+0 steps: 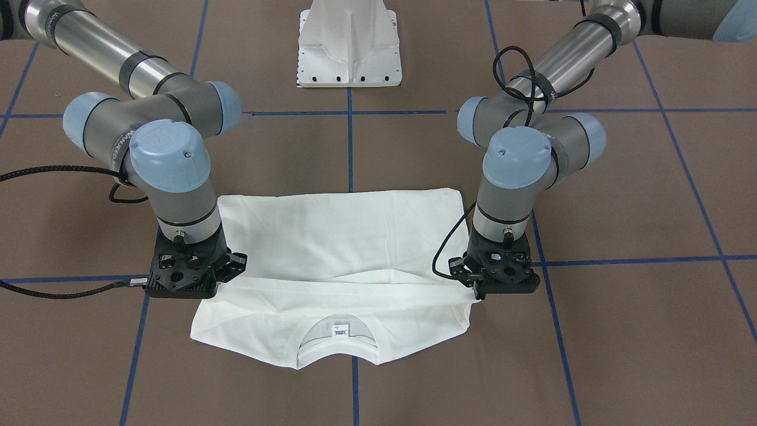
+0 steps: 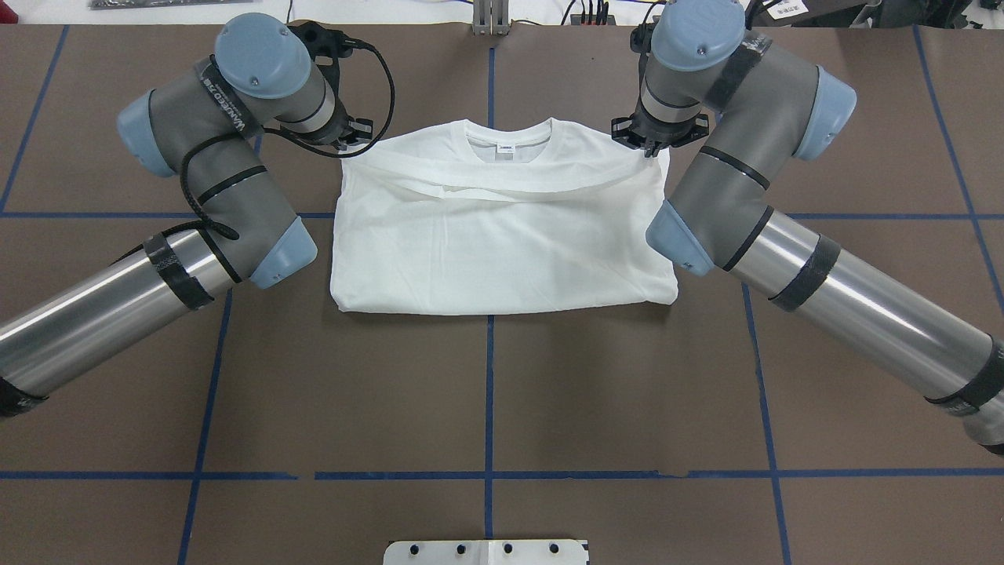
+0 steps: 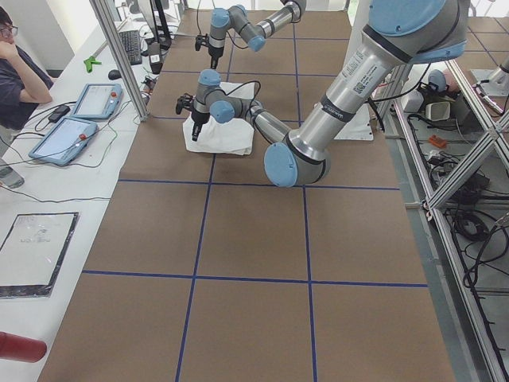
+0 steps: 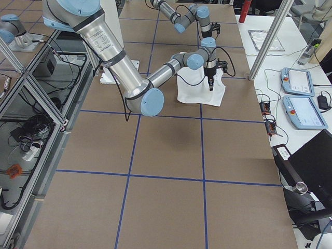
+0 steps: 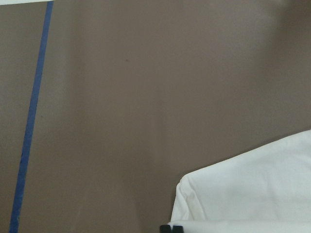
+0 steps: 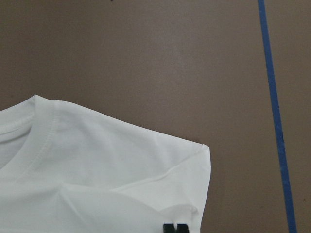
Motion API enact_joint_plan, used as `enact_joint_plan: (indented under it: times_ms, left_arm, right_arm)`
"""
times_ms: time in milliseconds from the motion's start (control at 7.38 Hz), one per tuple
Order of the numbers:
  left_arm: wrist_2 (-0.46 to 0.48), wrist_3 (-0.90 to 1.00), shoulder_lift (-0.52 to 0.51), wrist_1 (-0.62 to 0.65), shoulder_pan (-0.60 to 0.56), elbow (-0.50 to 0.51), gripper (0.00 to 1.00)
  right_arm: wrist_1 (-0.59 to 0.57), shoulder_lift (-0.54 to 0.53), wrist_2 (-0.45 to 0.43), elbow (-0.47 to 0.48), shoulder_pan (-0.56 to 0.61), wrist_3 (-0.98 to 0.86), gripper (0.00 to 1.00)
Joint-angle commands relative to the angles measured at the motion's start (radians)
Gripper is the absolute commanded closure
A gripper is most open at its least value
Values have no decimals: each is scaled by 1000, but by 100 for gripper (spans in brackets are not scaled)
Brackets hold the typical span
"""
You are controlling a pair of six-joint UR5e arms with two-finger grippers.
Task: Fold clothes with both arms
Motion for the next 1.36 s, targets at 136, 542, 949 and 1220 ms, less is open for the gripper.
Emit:
enact_joint_plan:
  times_ms: [136, 542, 949, 1220]
  left_arm:
    - [-105, 24, 167, -33, 0, -200, 0]
    - [-102, -91, 307, -38, 122, -360, 0]
    - [-94, -154, 309, -38, 203, -354, 19]
    - [-95, -155, 303, -38, 205, -345, 92]
  right_arm:
    - [4, -41, 36, 25, 35, -110, 0]
    - [9, -73, 39, 61, 35, -129, 0]
    - [11, -76, 38, 67, 35, -129, 0]
    - [11, -78, 36, 68, 33, -124, 0]
